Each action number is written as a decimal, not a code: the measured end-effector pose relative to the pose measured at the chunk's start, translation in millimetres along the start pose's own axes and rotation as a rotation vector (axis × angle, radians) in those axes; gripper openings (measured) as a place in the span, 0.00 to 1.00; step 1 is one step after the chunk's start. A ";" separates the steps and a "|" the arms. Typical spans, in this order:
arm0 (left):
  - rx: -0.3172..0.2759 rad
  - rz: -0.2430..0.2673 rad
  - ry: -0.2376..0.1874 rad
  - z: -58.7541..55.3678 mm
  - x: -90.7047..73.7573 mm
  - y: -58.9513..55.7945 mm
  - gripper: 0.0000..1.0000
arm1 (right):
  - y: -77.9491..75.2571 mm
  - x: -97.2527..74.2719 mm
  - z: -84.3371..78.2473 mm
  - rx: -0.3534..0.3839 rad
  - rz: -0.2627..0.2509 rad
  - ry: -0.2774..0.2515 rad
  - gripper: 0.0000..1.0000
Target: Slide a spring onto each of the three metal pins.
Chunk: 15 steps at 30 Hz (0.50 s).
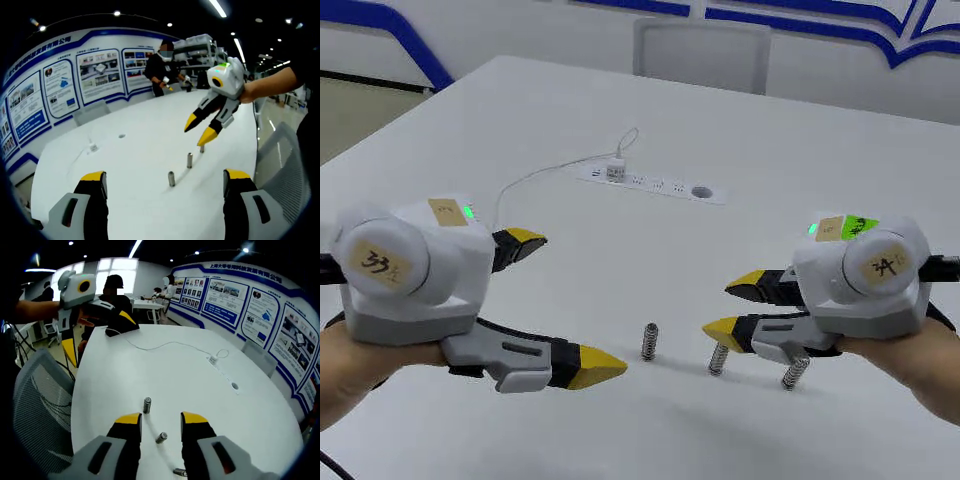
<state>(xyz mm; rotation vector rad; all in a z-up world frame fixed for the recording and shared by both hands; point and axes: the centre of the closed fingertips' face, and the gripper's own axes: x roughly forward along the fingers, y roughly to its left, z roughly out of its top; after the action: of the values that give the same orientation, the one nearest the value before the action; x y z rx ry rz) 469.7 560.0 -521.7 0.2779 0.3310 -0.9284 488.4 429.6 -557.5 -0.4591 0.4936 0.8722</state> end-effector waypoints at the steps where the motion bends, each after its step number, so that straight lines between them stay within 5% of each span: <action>1: -0.003 0.005 -0.005 1.8 -1.0 1.3 0.99 | -2.3 -3.9 -0.2 0.020 -0.012 -0.011 0.32; 8: 0.014 0.015 0.003 2.7 -3.5 3.6 0.99 | -14.3 -31.6 -11.4 0.087 -0.079 -0.054 0.38; 15: -0.030 0.028 -0.031 7.8 -7.9 5.1 0.99 | -24.8 -58.8 -24.4 0.176 -0.141 -0.108 0.48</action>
<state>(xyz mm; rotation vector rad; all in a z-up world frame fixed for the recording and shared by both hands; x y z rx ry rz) 470.7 565.8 -511.0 0.2397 0.3116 -0.8986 471.0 366.3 -538.4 -0.2806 0.4291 0.7067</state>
